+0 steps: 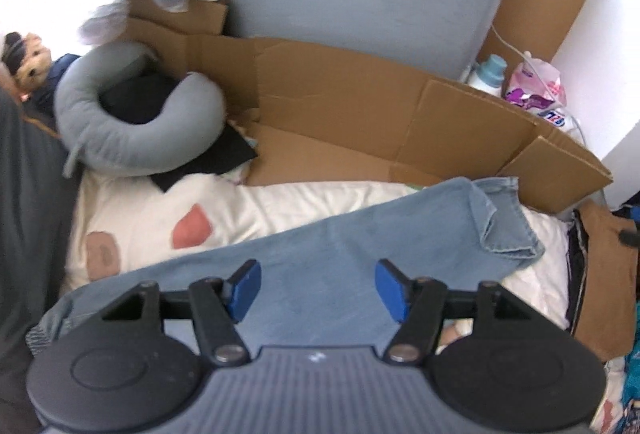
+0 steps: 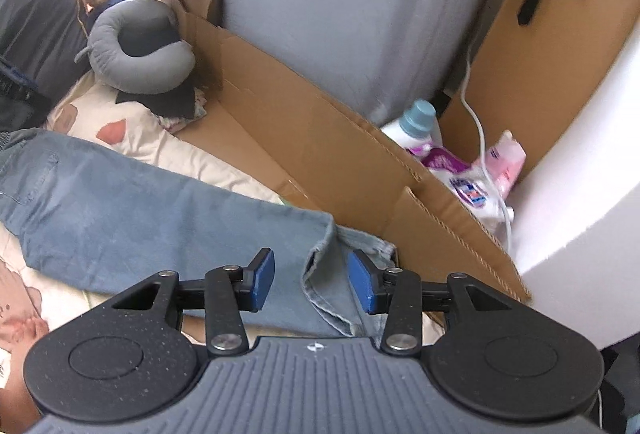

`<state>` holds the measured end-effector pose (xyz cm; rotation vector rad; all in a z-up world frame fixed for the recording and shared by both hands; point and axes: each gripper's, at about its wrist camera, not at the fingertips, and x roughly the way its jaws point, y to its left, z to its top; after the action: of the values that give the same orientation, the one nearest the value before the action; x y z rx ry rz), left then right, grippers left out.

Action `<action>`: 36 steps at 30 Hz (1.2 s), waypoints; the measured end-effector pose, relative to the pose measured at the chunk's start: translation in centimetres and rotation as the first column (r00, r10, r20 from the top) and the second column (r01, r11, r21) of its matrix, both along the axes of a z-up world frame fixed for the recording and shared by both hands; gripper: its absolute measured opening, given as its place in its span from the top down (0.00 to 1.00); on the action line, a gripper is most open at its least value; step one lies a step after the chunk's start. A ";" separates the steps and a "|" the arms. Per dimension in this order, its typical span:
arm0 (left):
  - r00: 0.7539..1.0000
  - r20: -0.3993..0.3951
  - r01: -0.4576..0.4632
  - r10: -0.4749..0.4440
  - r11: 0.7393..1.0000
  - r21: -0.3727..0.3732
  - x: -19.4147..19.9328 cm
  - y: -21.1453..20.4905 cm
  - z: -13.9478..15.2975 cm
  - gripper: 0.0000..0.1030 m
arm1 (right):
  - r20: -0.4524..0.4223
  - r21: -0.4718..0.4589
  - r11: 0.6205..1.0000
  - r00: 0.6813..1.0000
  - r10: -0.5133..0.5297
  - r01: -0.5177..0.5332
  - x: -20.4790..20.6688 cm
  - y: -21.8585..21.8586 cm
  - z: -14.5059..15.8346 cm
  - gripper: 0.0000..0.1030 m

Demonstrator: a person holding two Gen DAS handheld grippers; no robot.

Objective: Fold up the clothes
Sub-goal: 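Move both open tools over the jeans leg hem by the box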

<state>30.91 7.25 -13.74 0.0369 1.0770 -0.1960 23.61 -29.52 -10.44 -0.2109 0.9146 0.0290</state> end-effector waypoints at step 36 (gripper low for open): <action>0.956 -0.006 0.292 -0.294 0.953 -0.083 6.6 -25.2 -15.7 0.34 | 0.076 0.178 0.959 0.968 -0.238 0.221 -3.0 -12.7 -19.6 0.49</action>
<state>37.48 -18.00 -29.40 0.1230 1.0775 -0.5092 20.57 -42.27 -30.03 0.0518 0.8302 -0.1184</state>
